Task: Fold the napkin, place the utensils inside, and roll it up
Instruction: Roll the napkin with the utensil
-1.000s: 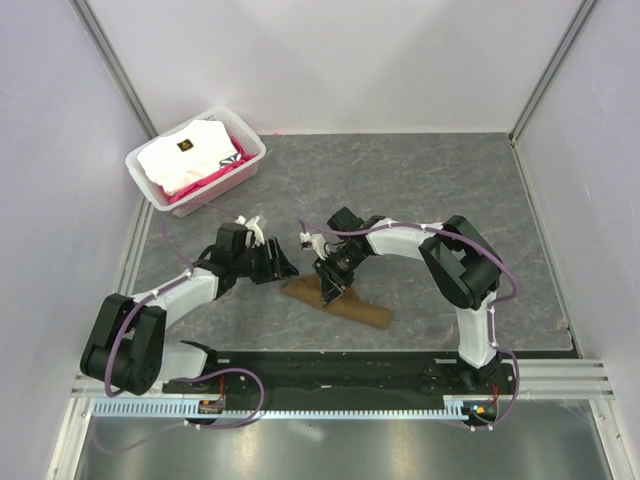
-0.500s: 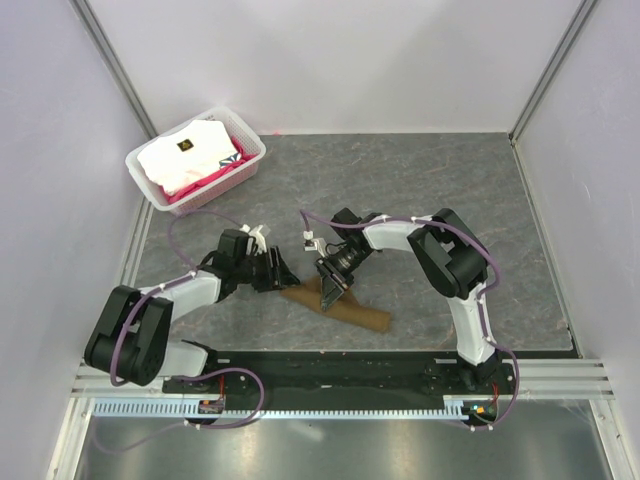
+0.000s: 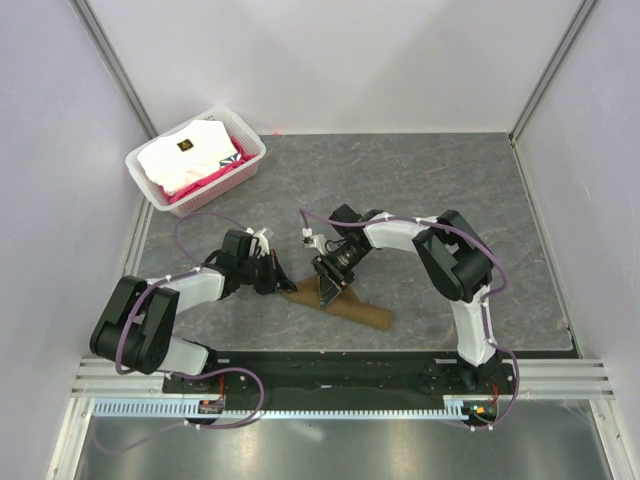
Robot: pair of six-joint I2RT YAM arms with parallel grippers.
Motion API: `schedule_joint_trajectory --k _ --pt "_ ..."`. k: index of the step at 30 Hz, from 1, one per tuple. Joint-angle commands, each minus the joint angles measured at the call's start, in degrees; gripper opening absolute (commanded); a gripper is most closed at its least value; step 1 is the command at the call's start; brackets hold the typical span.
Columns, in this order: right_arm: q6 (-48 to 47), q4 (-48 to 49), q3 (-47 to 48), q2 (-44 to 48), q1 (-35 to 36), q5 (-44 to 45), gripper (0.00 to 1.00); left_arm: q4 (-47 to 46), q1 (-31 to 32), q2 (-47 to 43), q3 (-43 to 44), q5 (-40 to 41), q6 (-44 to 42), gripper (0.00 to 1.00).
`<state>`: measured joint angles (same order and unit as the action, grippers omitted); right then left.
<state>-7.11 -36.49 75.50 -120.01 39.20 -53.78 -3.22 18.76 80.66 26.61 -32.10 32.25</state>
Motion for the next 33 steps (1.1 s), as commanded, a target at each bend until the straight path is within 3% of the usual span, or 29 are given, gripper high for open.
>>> schedule_joint_trajectory --k 1,5,10,16,24,33 --pt "-0.10 5.46 -1.59 6.35 0.08 17.81 0.61 2.87 0.13 2.30 3.36 1.33 -1.58 0.02" --pt "0.44 7.57 -3.60 15.12 3.68 32.73 0.70 6.38 0.05 4.32 5.38 1.77 -2.27 0.02" --pt "-2.37 13.89 -9.58 20.95 13.87 55.14 0.75 8.76 -0.13 6.78 7.84 1.86 -2.28 0.02" --pt "-3.87 20.23 -16.00 22.98 22.14 65.98 0.79 10.69 -1.01 8.89 10.21 0.55 -2.45 0.02" --pt "-3.78 20.67 -16.62 18.06 23.99 67.93 0.78 11.49 -1.27 9.25 10.74 -0.25 -2.89 0.02" --pt "-3.61 17.60 -15.04 14.63 19.69 59.52 0.54 11.40 -1.19 9.25 11.97 -2.00 -3.68 0.02"
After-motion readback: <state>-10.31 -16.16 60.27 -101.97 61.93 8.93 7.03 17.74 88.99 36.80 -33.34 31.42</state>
